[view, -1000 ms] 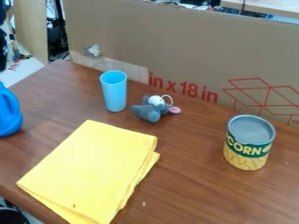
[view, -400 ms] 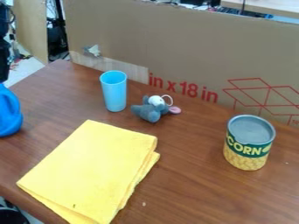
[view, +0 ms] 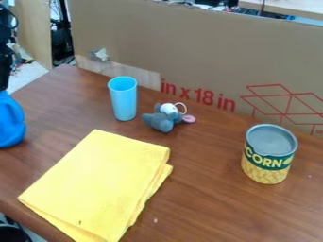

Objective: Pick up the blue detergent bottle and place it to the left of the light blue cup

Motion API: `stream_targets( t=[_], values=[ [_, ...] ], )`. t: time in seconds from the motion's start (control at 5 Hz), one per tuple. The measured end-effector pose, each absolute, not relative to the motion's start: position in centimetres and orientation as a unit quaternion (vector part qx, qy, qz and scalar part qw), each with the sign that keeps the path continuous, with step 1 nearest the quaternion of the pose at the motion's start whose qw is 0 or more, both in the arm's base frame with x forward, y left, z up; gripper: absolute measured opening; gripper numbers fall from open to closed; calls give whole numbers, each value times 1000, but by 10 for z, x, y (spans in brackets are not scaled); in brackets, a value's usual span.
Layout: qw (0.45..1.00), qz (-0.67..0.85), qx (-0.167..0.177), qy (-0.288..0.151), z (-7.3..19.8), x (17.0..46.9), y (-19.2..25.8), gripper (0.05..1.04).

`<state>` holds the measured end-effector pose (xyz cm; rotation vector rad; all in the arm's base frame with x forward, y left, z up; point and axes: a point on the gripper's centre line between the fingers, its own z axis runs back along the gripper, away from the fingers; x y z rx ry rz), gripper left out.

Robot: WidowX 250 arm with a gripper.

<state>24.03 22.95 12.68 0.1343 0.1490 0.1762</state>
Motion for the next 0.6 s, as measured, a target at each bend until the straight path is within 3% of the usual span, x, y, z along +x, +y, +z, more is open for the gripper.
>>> stream_targets(
  t=[0.2, 0.6],
  values=[
    [992, 95, 52, 60, 135, 242, 233, 460],
    [995, 89, 26, 44, 167, 262, 241, 452]
  ],
)
